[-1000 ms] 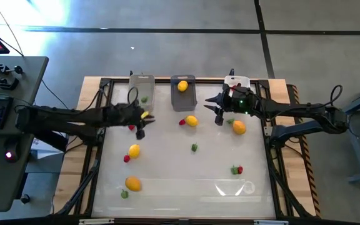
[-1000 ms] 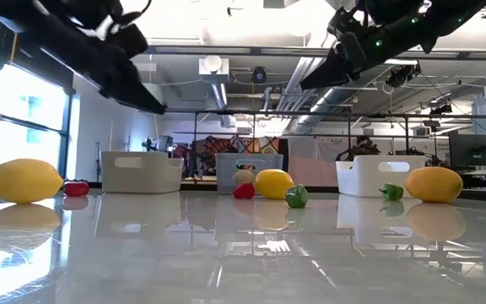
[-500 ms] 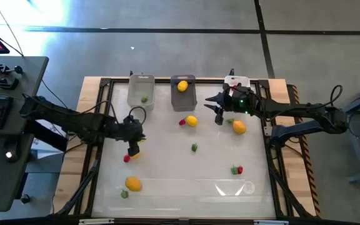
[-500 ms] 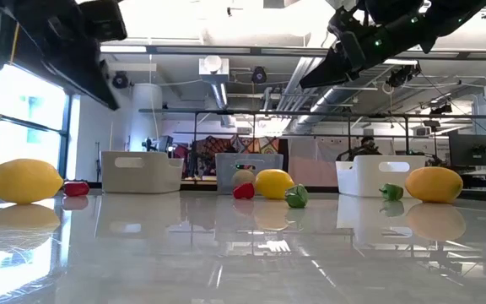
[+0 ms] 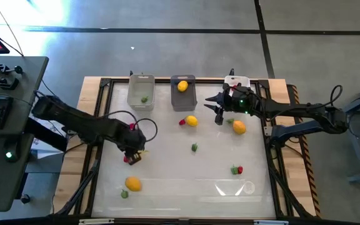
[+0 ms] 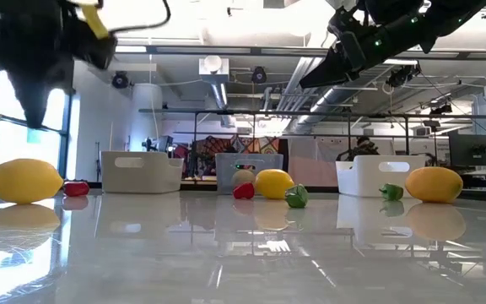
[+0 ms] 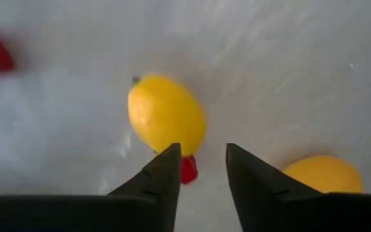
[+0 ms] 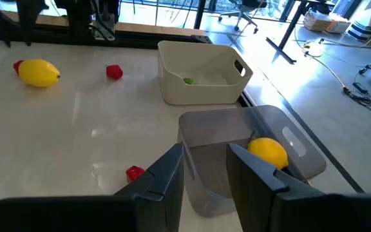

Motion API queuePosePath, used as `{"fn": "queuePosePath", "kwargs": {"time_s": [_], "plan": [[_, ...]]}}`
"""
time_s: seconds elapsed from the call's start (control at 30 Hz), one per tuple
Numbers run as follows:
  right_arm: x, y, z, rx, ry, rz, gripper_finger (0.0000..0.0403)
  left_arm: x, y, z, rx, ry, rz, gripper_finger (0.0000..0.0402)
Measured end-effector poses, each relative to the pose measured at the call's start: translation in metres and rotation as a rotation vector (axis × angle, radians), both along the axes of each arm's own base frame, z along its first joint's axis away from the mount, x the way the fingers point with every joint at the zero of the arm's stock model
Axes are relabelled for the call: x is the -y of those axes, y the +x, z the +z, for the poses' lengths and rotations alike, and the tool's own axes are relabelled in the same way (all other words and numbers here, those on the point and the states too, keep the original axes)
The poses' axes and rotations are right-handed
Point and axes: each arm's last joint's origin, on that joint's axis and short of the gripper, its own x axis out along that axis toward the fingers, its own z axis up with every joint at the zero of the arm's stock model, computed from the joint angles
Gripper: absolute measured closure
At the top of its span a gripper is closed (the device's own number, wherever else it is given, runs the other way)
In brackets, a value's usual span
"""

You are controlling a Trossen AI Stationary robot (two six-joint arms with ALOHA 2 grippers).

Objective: Sort produce into baskets
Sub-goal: Put the lemon into the black bin

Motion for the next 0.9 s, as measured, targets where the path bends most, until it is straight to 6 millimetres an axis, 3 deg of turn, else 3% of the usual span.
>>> {"fn": "queuePosePath", "kwargs": {"time_s": [0.2, 0.43, 0.9], "plan": [[0.0, 0.0, 0.0, -0.002, -0.006, 0.002, 0.0297, -0.007, 0.012, -0.018, -0.12, -0.073, 0.111, 0.0223], [0.0, 0.0, 0.0, -0.002, -0.006, 0.002, 0.0297, -0.016, 0.018, -0.026, -0.156, -0.068, 0.13, 0.0167], [0.0, 0.0, 0.0, -0.002, -0.006, 0.002, 0.0297, -0.021, 0.011, -0.052, -0.231, -0.04, 0.123, 0.0151]]}}
